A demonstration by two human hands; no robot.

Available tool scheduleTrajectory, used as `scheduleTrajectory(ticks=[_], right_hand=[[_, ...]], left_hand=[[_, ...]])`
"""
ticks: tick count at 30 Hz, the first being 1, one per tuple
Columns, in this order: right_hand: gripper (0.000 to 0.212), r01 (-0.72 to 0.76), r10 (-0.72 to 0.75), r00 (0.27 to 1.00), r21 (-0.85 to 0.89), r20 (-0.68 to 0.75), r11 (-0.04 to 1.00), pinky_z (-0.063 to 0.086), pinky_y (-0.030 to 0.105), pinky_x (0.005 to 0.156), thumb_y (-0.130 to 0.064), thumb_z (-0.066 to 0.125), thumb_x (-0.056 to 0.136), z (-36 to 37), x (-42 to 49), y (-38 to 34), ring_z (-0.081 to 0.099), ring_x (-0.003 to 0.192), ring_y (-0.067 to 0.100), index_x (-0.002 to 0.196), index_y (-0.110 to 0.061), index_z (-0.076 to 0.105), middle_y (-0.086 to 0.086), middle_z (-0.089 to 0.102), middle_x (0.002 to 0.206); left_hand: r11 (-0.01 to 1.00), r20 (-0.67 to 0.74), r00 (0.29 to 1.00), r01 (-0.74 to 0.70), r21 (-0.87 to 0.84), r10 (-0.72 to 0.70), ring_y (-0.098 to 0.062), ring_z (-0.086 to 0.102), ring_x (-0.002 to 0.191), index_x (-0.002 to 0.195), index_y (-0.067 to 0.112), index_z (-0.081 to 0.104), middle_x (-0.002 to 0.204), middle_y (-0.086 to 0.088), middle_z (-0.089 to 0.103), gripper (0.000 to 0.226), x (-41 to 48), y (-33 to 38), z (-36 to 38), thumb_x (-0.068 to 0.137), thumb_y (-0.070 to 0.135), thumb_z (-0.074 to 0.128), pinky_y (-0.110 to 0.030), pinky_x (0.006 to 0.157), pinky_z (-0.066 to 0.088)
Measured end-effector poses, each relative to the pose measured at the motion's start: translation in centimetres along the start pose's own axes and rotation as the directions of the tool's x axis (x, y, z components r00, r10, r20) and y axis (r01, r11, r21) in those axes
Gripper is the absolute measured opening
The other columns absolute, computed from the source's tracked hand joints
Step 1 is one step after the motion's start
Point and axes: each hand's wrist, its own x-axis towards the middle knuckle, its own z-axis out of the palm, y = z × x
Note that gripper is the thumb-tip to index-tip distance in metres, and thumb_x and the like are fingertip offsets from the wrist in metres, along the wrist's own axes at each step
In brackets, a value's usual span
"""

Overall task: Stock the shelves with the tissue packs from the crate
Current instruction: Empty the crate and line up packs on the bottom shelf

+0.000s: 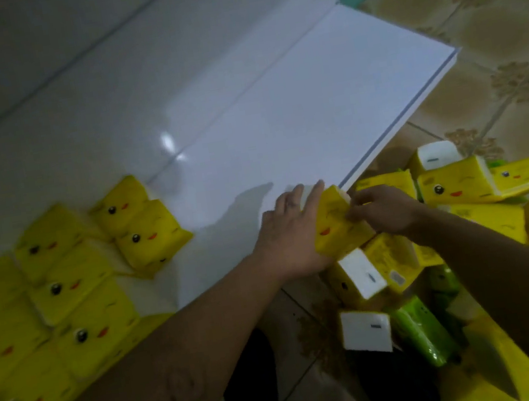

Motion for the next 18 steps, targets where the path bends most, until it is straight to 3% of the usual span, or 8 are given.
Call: scheduleTrajectory(ticks=[4, 9, 11, 14, 16, 18], right_hand=[[0.022, 0.102, -0.109, 0.993, 0.146, 0.040, 0.984, 0.044, 0.039, 0.066, -0.011, 0.060, 0.086, 0.4, -0.6, -3.5, 0.051, 0.067, 0.019, 0.064, -0.012, 0.060, 0.005, 0.055, 0.064], [0.020, 0.138, -0.164, 0.984, 0.287, 0.069, 0.948, 0.052, 0.041, 0.077, -0.028, 0.062, 0.091, 2.6, -1.0, -5.8, 0.059, 0.077, 0.018, 0.073, -0.019, 0.064, 0.006, 0.066, 0.082], [0.021, 0.127, -0.143, 0.988, 0.222, 0.057, 0.967, 0.050, 0.033, 0.067, -0.035, 0.059, 0.093, 3.3, -0.9, -6.0, 0.058, 0.079, 0.015, 0.086, -0.018, 0.066, -0.001, 0.063, 0.083], [0.029, 0.078, -0.086, 0.995, 0.140, 0.053, 0.987, 0.051, 0.035, 0.079, -0.042, 0.056, 0.094, 4.4, -0.4, -5.2, 0.060, 0.090, 0.021, 0.095, -0.015, 0.065, 0.000, 0.063, 0.088], [0.030, 0.045, -0.048, 0.997, 0.037, 0.059, 0.998, 0.047, 0.033, 0.079, -0.041, 0.055, 0.095, 5.0, -0.7, -4.2, 0.058, 0.093, 0.022, 0.099, -0.013, 0.063, 0.002, 0.061, 0.092], [0.031, 0.011, -0.005, 0.998, -0.097, 0.064, 0.995, 0.044, 0.031, 0.075, -0.039, 0.054, 0.095, 5.6, -0.9, -2.4, 0.059, 0.093, 0.023, 0.098, -0.010, 0.062, 0.004, 0.063, 0.093]], left_hand=[[0.996, 0.036, 0.999, 0.032, 0.080, -0.035, -0.036, 0.037, 0.129, 0.151, 0.029, -0.018, 0.146, -0.016, 0.032, 0.127, -1.3, -1.9, -1.9, 0.068, 0.063, 0.072, -0.051, 0.101, 0.035], [0.986, -0.073, 0.988, 0.139, 0.091, -0.132, -0.035, 0.046, 0.116, 0.145, 0.037, -0.028, 0.134, -0.016, 0.039, 0.123, -4.3, -5.1, -2.9, 0.072, 0.065, 0.066, -0.048, 0.092, 0.043], [0.971, -0.051, 0.982, 0.188, 0.147, -0.183, -0.035, 0.048, 0.112, 0.142, 0.042, -0.032, 0.130, -0.016, 0.041, 0.121, -5.7, -7.0, -2.5, 0.073, 0.065, 0.065, -0.046, 0.090, 0.045], [0.919, 0.015, 0.960, 0.263, 0.295, -0.279, -0.035, 0.046, 0.118, 0.145, 0.042, -0.026, 0.135, -0.017, 0.038, 0.115, -7.8, -10.2, -1.1, 0.075, 0.064, 0.062, -0.044, 0.094, 0.042], [0.854, 0.032, 0.936, 0.305, 0.421, -0.350, -0.035, 0.037, 0.128, 0.149, 0.041, -0.019, 0.148, -0.021, 0.027, 0.109, -9.1, -11.5, -0.2, 0.078, 0.058, 0.062, -0.044, 0.097, 0.038], [0.825, 0.052, 0.945, 0.253, 0.504, -0.322, -0.035, 0.029, 0.134, 0.150, 0.041, -0.015, 0.158, -0.021, 0.009, 0.101, -9.8, -11.9, 0.7, 0.083, 0.051, 0.059, -0.042, 0.098, 0.036]])
